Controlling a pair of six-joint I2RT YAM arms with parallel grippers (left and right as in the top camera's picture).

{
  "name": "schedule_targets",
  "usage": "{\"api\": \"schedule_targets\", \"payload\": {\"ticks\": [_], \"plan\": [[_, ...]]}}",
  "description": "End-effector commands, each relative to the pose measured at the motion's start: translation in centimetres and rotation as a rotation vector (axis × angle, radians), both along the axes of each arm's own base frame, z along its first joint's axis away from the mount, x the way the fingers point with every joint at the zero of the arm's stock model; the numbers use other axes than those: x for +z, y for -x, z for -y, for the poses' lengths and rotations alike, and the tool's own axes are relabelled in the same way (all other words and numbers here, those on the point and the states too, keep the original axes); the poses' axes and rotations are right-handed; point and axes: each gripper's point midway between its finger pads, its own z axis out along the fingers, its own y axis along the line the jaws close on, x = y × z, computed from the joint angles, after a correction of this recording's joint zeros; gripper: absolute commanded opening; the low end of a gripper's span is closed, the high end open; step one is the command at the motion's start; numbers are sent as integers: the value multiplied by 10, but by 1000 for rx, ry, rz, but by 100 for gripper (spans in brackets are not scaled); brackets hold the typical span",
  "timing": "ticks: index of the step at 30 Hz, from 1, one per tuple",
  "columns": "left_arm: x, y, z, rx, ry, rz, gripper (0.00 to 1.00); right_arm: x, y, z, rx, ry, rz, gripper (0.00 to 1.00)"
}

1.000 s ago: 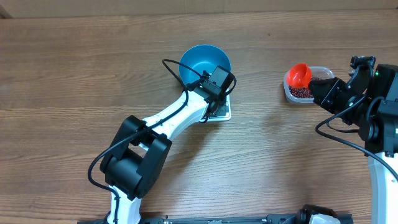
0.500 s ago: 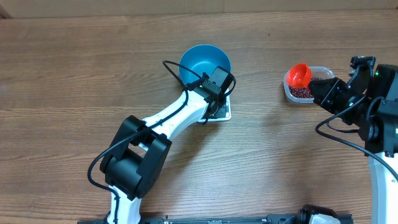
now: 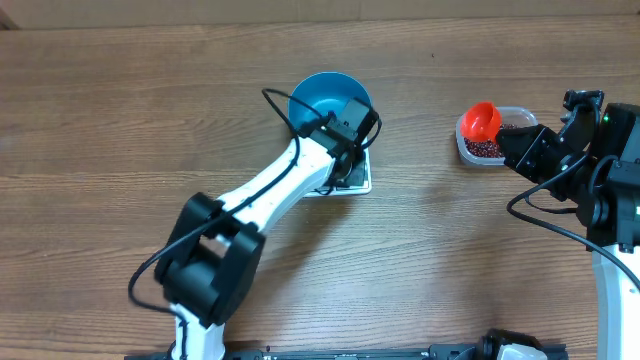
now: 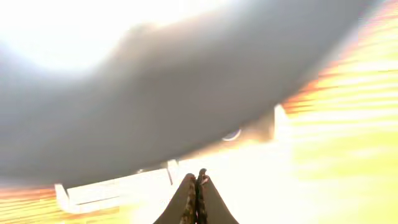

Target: Scoop item into bowl and weigh 150g on scale

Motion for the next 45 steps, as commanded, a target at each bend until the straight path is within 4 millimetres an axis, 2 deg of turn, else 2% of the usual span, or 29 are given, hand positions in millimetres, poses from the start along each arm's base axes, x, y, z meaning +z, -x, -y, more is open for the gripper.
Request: {"api": "schedule_targets", "payload": {"ticks": [1, 4, 8, 13, 17, 21, 26, 32, 38, 41, 45], "plan": [[90, -9, 16, -85, 127, 172, 4, 10, -3, 3, -3, 15, 32, 4], [132, -3, 14, -125, 167, 250, 4, 10, -3, 3, -3, 14, 31, 4], [173, 5, -2, -170, 179, 340, 4, 10, -3, 3, -3, 15, 31, 4], [204, 9, -40, -157, 159, 400, 4, 10, -3, 3, -3, 15, 32, 4], [210, 6, -69, -148, 117, 414, 4, 10, -3, 3, 2, 20, 33, 4], [207, 4, -86, -176, 105, 394, 4, 10, -3, 3, 2, 20, 33, 4], [205, 7, -90, -297, 129, 385, 4, 10, -3, 3, 2, 20, 34, 4], [212, 11, -93, -316, 170, 388, 5, 10, -3, 3, 8, 28, 37, 4], [237, 37, -104, -310, 169, 448, 5, 10, -3, 3, 8, 28, 37, 4], [232, 53, -110, -286, 178, 454, 5, 10, -3, 3, 9, 28, 37, 4], [210, 66, -117, -231, 205, 486, 5, 10, -3, 3, 9, 28, 37, 4]]}}
